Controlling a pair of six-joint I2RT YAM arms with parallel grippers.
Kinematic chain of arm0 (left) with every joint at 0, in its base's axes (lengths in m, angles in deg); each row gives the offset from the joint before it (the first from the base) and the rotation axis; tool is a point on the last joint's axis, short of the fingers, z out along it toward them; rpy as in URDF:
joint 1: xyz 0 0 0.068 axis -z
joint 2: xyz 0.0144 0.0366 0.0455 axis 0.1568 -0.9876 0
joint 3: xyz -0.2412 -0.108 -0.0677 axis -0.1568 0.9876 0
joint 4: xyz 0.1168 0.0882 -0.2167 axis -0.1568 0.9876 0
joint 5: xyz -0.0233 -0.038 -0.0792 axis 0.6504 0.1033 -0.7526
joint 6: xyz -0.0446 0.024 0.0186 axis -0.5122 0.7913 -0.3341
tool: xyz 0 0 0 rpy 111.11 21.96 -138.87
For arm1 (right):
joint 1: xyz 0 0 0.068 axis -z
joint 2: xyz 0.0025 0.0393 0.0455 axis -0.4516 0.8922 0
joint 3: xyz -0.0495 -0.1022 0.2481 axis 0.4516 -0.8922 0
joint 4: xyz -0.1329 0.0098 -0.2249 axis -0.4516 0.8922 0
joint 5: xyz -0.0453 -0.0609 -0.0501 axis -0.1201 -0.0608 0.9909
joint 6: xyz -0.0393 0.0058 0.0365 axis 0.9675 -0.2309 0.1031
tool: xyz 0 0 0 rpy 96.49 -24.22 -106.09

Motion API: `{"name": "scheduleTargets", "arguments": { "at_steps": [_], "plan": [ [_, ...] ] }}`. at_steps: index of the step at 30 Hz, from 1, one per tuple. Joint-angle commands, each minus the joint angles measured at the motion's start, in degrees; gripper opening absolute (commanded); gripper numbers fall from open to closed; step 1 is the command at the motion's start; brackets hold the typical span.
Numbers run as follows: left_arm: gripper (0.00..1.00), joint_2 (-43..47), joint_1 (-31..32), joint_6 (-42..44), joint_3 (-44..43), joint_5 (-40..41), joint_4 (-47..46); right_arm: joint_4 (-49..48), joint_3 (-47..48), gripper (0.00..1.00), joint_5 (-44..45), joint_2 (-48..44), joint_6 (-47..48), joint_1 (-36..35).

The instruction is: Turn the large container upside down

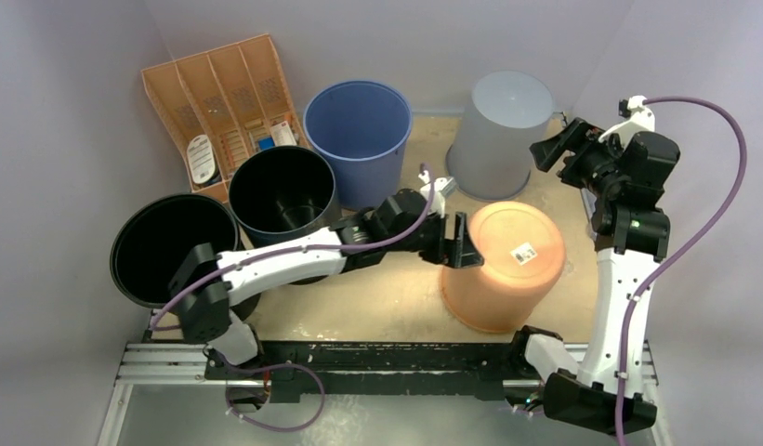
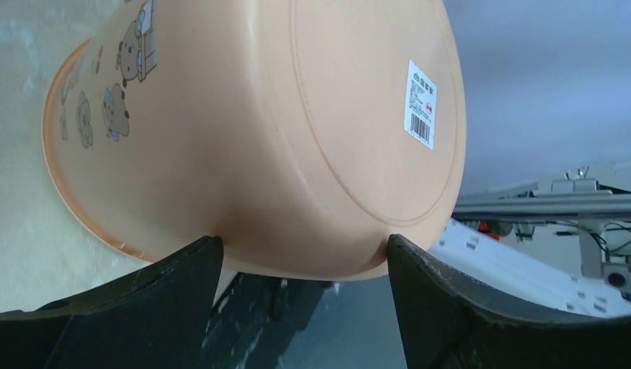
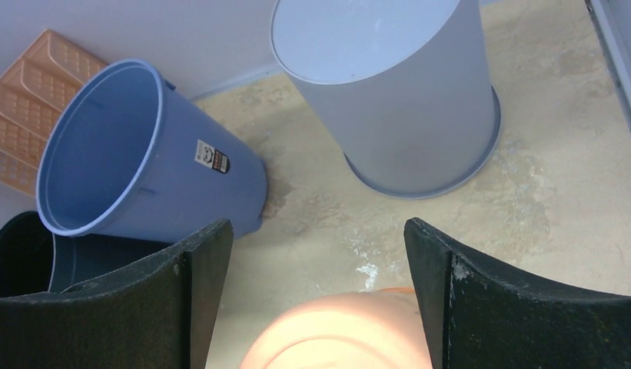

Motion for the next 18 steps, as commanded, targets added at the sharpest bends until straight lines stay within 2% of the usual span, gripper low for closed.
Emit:
{"name": "scheduleTargets", "arguments": {
  "at_steps": [1,5,11,14,18],
  "plan": [
    [0.77,-10.23,-0.73,6.53,-8.76,2.27,-0.45,-1.55,2.36,0.84,-1.97,-1.04,0.09,-0.18],
    [0.77,-19.01,-0.75,6.89,-17.33,2.05,-3.94,-0.15,2.65,0.82,0.75,-2.13,1.02,-0.26],
    [0.77,-29.90,-0.74,8.05,-29.57,2.81,-5.93,3.76,5.16,0.80,16.59,-5.24,2.74,-0.17],
    [0.77,-27.51,-1.01,12.46,-31.60,4.64,-0.87,5.41,6.11,0.80,18.42,-6.66,2.73,-0.22],
    [0.77,-18.07,-3.66,16.20,-25.34,7.58,4.48,6.04,7.30,0.78,25.23,-8.37,7.86,-1.08]
  ]
}}
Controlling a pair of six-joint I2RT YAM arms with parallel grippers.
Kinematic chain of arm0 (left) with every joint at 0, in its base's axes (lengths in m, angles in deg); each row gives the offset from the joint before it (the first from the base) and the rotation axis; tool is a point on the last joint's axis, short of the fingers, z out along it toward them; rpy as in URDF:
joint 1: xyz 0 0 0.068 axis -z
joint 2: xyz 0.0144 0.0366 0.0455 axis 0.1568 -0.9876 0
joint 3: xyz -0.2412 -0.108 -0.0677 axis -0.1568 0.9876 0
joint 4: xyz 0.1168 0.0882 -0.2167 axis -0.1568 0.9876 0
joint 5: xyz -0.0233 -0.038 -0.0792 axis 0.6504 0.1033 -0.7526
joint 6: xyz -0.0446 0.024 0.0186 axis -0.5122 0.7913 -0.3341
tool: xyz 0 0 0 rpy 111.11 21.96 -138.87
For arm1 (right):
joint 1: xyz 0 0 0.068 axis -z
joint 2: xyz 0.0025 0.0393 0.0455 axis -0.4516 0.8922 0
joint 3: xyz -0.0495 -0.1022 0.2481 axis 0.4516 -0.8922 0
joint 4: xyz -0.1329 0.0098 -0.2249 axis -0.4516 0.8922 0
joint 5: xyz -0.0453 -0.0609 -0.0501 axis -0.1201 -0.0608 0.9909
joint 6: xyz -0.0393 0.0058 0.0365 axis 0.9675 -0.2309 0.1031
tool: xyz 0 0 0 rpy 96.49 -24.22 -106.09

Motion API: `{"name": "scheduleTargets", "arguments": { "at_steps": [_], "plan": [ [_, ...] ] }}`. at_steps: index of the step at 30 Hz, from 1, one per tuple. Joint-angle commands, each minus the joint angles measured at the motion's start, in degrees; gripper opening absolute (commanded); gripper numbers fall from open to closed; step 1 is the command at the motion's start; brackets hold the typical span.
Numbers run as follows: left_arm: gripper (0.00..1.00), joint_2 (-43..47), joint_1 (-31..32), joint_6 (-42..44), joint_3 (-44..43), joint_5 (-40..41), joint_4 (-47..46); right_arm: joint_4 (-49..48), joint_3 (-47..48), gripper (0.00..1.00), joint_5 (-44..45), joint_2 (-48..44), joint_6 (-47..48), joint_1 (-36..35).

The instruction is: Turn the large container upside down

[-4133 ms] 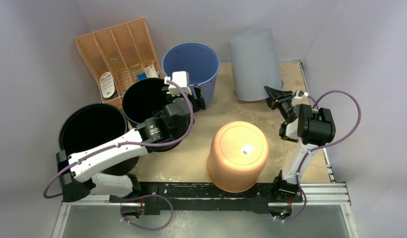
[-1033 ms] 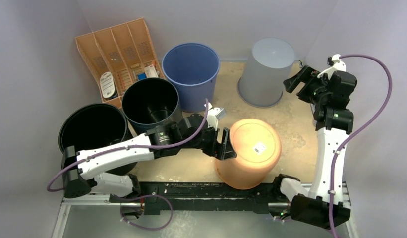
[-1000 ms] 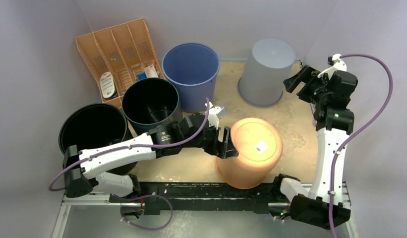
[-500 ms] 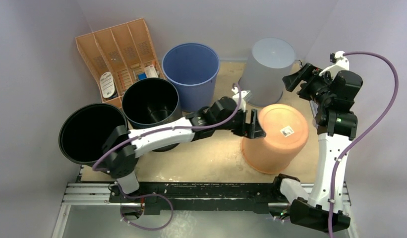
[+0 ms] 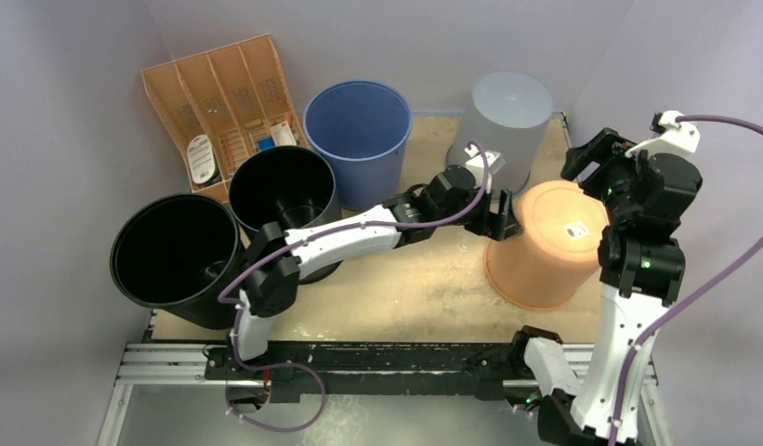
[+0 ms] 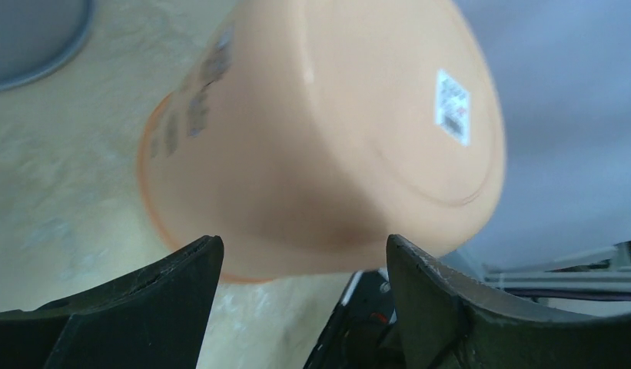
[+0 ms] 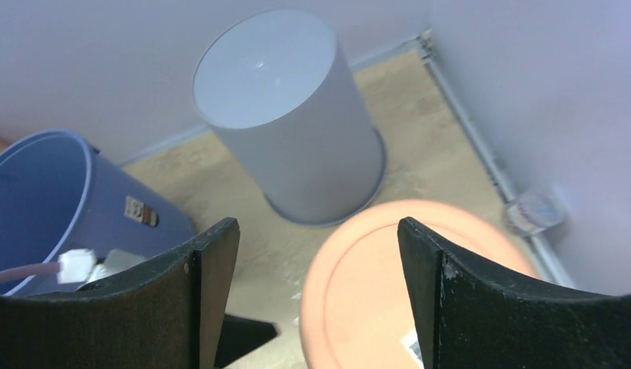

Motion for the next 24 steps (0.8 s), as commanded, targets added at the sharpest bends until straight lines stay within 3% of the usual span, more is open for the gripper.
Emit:
{"name": "scheduleTargets", "arguments": {
  "at_steps": [1,3,8,13,16,19,24],
  "plan": [
    [0.77,11.61,-3.70,7.76,5.78,5.87,10.41,-0.10,2.65,0.78,10.65,-2.38,6.02,-1.88],
    [0.77,16.67,-4.03,9.48,7.64,9.38,14.42,-1.66,2.31,0.79,9.14,-2.66,9.01,-4.17],
    [0.78,27.54,-5.72,12.91,6.31,21.12,27.28,-6.44,0.39,0.78,-10.81,-2.99,11.91,-6.63],
    [0.78,38.42,-15.91,9.70,8.02,27.86,29.26,-8.18,-4.05,0.86,-19.88,-0.29,8.41,-9.37],
    [0.78,38.76,-18.50,10.85,4.77,32.33,33.43,-9.88,-9.01,0.89,-17.35,0.02,4.04,-16.71],
    [0.78,37.44,-20.04,11.39,2.84,33.82,36.29,-8.27,-11.70,0.99,-6.91,3.38,-0.78,-28.98],
    [0.78,37.33,-20.97,11.03,3.54,31.51,34.58,-5.60,-14.08,1.00,8.97,7.77,-9.16,-45.06]
  ]
}}
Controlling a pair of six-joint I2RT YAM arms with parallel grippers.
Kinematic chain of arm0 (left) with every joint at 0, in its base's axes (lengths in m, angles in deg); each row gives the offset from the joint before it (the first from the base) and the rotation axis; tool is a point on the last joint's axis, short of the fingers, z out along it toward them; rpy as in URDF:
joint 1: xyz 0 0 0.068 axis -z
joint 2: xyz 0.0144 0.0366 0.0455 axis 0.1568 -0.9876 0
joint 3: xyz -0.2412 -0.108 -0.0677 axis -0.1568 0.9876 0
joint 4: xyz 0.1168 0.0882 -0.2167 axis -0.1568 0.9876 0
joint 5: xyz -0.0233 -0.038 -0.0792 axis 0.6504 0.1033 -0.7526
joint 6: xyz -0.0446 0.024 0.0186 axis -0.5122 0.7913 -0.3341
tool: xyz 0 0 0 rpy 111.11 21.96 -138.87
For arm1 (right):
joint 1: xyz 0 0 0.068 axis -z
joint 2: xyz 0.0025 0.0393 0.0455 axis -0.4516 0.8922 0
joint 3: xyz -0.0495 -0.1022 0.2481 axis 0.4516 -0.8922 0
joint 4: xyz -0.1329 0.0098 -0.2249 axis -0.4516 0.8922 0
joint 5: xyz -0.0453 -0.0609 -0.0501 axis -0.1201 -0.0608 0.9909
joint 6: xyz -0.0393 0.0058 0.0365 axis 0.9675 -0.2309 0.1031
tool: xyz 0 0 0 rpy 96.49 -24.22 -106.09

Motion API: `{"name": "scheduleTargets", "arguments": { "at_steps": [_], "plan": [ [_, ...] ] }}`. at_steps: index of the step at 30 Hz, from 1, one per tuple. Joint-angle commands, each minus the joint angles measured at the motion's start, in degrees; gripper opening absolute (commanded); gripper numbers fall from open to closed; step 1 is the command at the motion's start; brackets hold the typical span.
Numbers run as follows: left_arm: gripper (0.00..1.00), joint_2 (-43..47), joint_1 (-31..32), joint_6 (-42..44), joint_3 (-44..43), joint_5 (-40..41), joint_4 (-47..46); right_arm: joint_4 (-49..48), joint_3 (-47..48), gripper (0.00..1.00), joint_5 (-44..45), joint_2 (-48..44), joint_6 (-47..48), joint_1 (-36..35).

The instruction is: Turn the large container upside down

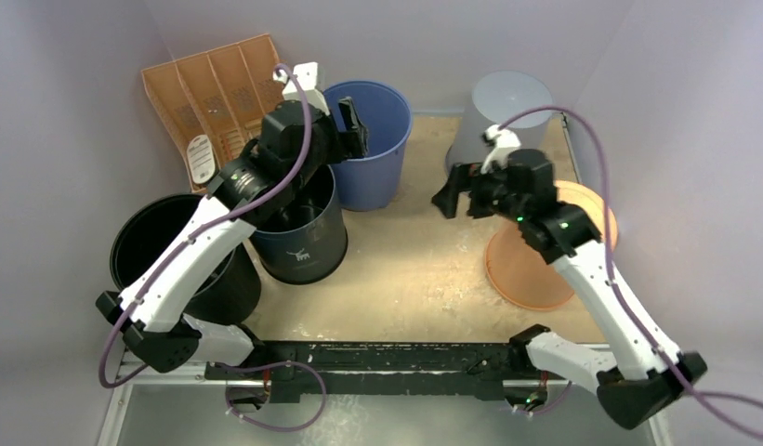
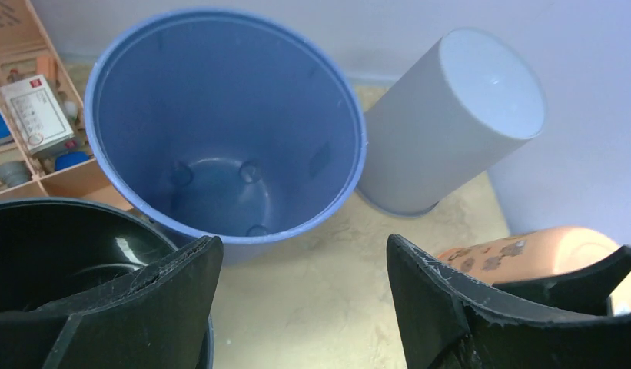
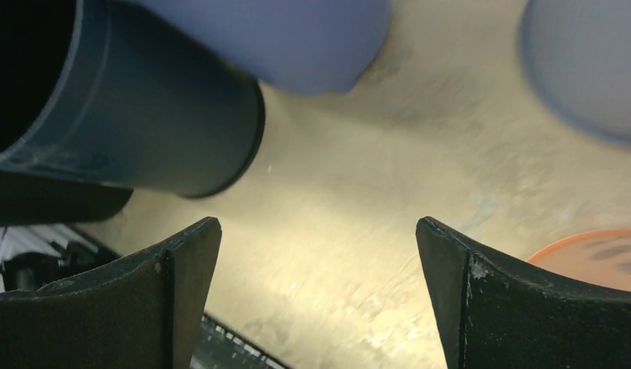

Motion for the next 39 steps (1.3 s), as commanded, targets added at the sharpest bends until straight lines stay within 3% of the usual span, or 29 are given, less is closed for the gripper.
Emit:
{"name": "scheduleTargets", "arguments": {
  "at_steps": [1,7,17,21,25,29,31,36,39],
  "plan": [
    [0.78,-1.35,-0.68,0.78,0.28,-0.04,0.79,1.96,-1.06,1.00,13.60,2.44,-8.96,-8.88],
    [0.78,-1.51,-0.72,0.11,1.14,0.37,0.74,8.94,-0.53,1.00,20.94,8.13,-11.75,-11.74],
    [0.78,-3.22,-0.79,1.00,1.06,-3.10,1.75,19.89,-3.60,1.00,28.67,5.75,-20.22,-10.65],
    [0.78,-4.45,-0.76,1.47,0.14,-4.08,1.71,23.10,-4.57,1.00,31.33,5.53,-21.44,-5.26],
    [0.78,-4.73,-0.76,2.53,-0.61,-4.44,0.58,22.65,-3.90,1.00,32.39,3.12,-17.65,5.24],
    [0.78,-4.95,-0.72,3.63,-0.11,-4.87,0.21,21.05,-1.55,1.00,33.50,4.11,-14.99,8.36],
    [0.78,-5.57,-0.72,5.05,-0.79,-6.47,1.13,19.02,-0.15,1.00,30.83,5.20,-13.80,8.40],
    [0.78,-7.02,-0.67,6.99,-2.58,-9.36,1.46,8.91,2.48,1.00,14.20,5.55,-5.26,8.28],
    [0.78,-12.12,-0.64,10.68,-9.05,-10.93,4.95,2.63,-0.04,1.00,6.78,3.71,-5.21,7.79]
  ]
}}
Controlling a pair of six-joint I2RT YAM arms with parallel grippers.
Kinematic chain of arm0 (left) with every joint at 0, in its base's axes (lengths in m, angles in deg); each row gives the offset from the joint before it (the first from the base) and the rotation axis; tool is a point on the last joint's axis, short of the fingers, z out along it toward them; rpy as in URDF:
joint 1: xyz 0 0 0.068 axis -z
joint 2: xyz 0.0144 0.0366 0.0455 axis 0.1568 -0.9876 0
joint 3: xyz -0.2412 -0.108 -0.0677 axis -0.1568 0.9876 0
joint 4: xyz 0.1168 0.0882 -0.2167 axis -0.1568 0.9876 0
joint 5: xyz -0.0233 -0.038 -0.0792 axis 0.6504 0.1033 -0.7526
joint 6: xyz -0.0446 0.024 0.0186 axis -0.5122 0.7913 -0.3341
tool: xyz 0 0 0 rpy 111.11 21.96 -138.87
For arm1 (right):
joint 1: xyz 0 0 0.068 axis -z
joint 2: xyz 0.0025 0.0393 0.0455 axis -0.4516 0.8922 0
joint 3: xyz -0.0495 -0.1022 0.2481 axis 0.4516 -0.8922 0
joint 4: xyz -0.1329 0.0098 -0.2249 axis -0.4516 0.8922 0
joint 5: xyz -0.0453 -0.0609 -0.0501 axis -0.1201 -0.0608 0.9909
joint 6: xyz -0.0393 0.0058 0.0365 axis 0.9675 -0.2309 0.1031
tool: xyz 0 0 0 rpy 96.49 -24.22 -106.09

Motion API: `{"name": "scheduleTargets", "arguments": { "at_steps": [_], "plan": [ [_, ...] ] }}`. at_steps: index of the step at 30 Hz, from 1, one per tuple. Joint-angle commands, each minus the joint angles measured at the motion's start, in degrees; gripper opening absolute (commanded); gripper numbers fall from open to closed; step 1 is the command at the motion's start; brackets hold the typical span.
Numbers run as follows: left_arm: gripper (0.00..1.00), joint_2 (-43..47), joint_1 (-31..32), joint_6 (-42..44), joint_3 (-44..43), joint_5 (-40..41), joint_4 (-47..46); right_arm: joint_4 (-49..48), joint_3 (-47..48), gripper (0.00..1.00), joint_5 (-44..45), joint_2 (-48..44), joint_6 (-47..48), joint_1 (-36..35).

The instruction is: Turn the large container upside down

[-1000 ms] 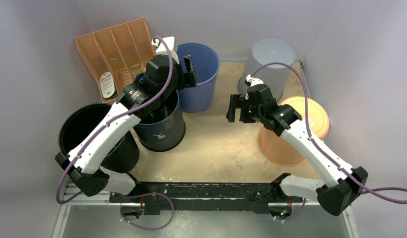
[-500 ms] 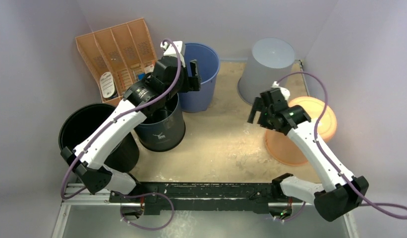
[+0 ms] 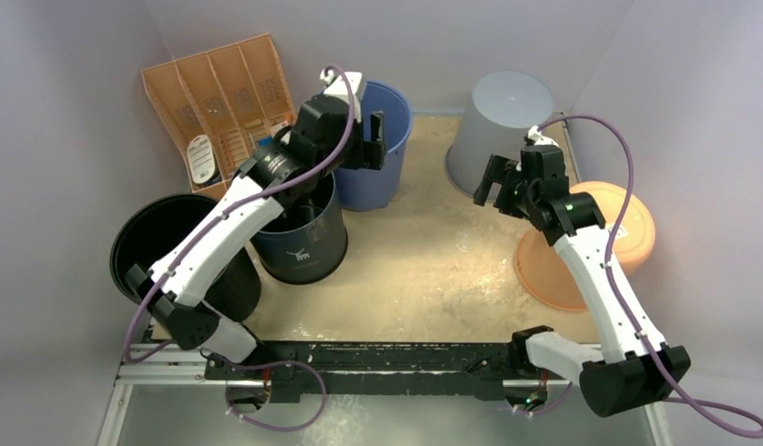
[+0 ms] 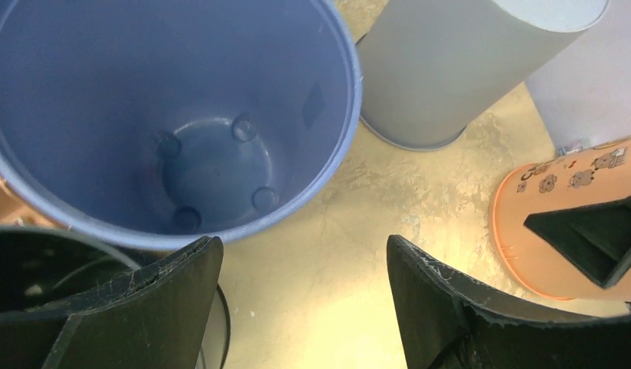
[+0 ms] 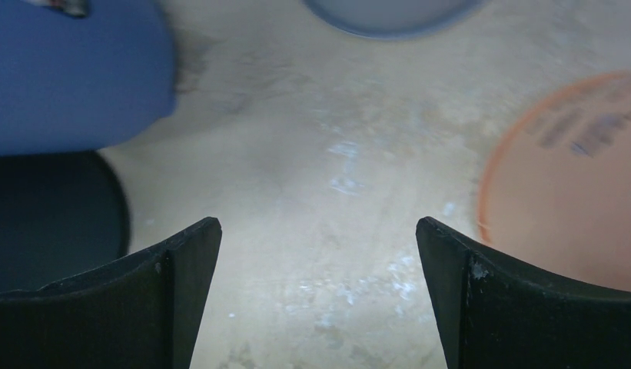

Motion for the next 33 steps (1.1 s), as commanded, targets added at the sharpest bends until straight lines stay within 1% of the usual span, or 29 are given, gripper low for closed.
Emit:
{"name": "scheduleTargets", "arguments": {
  "at_steps": [1,2,4,6,8,9,12,14,16,18,19,20,22,24,26,29,31,33],
  "plan": [
    [0.78,-7.66,-0.01,6.54,-12.70,-2.74,4.15,-12.36,-0.52,1.00,-14.39,-2.60,3.97,-0.56],
    [0.78,-10.67,0.43,7.39,-16.59,-1.53,5.45,-13.63,-0.95,1.00,-15.67,-2.69,3.88,-0.64],
    [0.78,-13.69,1.16,8.76,-19.15,2.01,3.51,-14.14,-0.47,1.00,-16.09,-2.20,3.60,-0.65],
    [0.83,-15.59,1.22,10.13,-19.40,4.08,0.48,-13.32,0.44,1.00,-13.89,-1.92,3.38,-0.65],
    [0.91,-18.42,1.34,11.96,-21.03,5.73,0.09,-12.31,1.00,1.00,-10.83,-2.39,3.31,-0.65],
    [0.92,-19.96,1.53,13.15,-22.17,6.67,0.52,-11.79,1.14,1.00,-9.43,-2.95,3.33,-0.65],
    [0.93,-24.91,3.19,16.51,-26.23,10.00,3.25,-10.03,0.81,1.00,-5.94,-4.77,3.24,-0.65],
    [0.93,-27.13,4.88,18.03,-28.12,12.11,4.27,-8.38,-0.31,1.00,-6.33,-6.13,2.35,-0.65],
    [0.92,-28.64,5.62,18.88,-28.25,13.54,4.37,-7.91,-1.13,1.00,-5.30,-7.17,1.34,-0.65],
    [0.87,-30.06,5.70,19.81,-28.19,14.84,4.30,-7.90,-1.71,1.00,-5.45,-7.67,0.87,-0.65],
    [0.83,-30.62,5.70,20.37,-28.23,15.26,4.35,-7.85,-1.77,1.00,-5.50,-7.73,0.48,-0.65],
    [0.75,-31.15,5.65,20.31,-28.69,15.44,4.68,-7.75,-1.85,1.00,-5.51,-7.76,0.23,-0.65],
    [0.65,-32.25,5.61,19.55,-30.43,14.91,6.06,-8.19,-2.10,1.00,-5.76,-7.90,0.38,-0.65],
    [0.52,-32.94,5.59,19.08,-31.34,13.52,6.98,-7.63,-1.91,1.00,-5.61,-7.53,1.05,-0.65],
    [0.50,-33.39,5.61,18.90,-31.60,13.13,7.01,-6.25,-1.35,1.00,-4.99,-7.15,1.97,-0.65],
    [0.41,-34.10,5.61,19.12,-31.91,13.38,7.03,-5.30,-0.75,1.00,-3.52,-7.28,2.41,-0.65],
    [0.29,-34.87,5.60,19.17,-32.55,13.14,7.53,-5.48,-0.50,1.00,-3.58,-7.57,2.86,-0.65],
    [0.23,-35.42,5.61,19.13,-33.11,12.69,7.85,-5.18,-0.18,1.00,-3.50,-7.48,2.75,-0.65]
  ]
}}
